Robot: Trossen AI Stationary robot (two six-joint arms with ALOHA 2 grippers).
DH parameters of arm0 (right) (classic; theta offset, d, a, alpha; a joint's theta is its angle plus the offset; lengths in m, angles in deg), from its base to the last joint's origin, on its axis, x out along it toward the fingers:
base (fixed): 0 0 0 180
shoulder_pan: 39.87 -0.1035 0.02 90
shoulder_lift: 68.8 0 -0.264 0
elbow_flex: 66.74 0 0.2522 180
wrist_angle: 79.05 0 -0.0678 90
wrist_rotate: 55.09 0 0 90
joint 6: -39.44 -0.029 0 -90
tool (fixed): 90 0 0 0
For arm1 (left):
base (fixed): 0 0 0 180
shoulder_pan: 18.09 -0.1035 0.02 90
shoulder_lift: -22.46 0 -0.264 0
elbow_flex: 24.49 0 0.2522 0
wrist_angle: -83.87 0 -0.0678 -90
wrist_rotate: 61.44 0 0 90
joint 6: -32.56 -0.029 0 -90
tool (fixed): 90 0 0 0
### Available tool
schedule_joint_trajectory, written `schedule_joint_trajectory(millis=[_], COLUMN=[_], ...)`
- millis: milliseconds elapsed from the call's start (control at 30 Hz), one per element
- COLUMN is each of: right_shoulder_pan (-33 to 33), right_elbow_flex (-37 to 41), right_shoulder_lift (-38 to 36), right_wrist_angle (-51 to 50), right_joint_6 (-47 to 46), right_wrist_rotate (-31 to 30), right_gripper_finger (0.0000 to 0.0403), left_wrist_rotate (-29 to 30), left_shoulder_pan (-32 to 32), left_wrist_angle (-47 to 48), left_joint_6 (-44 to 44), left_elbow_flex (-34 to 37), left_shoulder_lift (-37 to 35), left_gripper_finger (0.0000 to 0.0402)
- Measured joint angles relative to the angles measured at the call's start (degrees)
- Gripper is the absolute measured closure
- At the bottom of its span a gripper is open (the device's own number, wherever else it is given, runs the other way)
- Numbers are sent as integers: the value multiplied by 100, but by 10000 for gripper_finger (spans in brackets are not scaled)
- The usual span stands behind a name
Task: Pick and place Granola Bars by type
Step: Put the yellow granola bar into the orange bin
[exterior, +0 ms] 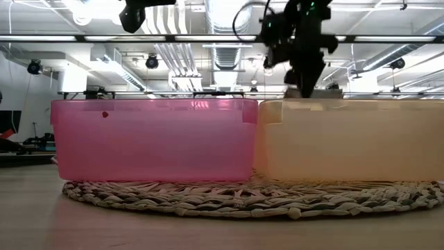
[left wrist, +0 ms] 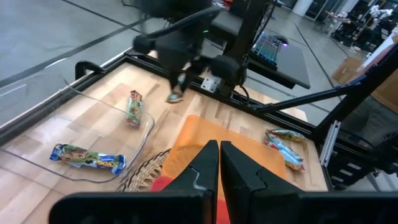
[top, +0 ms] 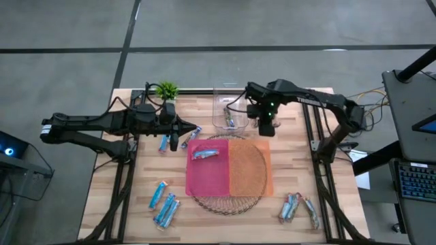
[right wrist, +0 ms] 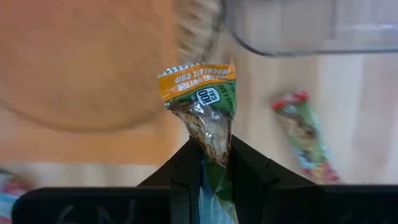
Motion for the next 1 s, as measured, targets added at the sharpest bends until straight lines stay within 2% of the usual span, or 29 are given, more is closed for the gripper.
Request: schedule_joint_trajectory(millis=[233, 433, 733, 1000], right_shoulder_pan=[-779, -1295, -1570, -1646], right_elbow_flex=[0, 0, 2, 7], right_shoulder_lift=[-446, -490, -376, 108], right_wrist_angle=[48, 177, 1046, 1147], right_joint_6=[-1080, -1820, -2197, -2173], right_wrist_rotate=[76, 74, 68, 71], right_gripper_finger=[344, 344, 344, 344], left_wrist_rotate=[-60, -64, -68, -80], left_shoulder_pan=[-2, -2, -2, -7], left_wrist_angle=[0, 0, 0, 19], left_joint_6=[0, -48, -55, -57], left_elbow_flex=[0, 0, 0, 0], left_shoulder_lift=[0, -1, 0, -2], left_gripper_finger=[402, 402, 402, 402])
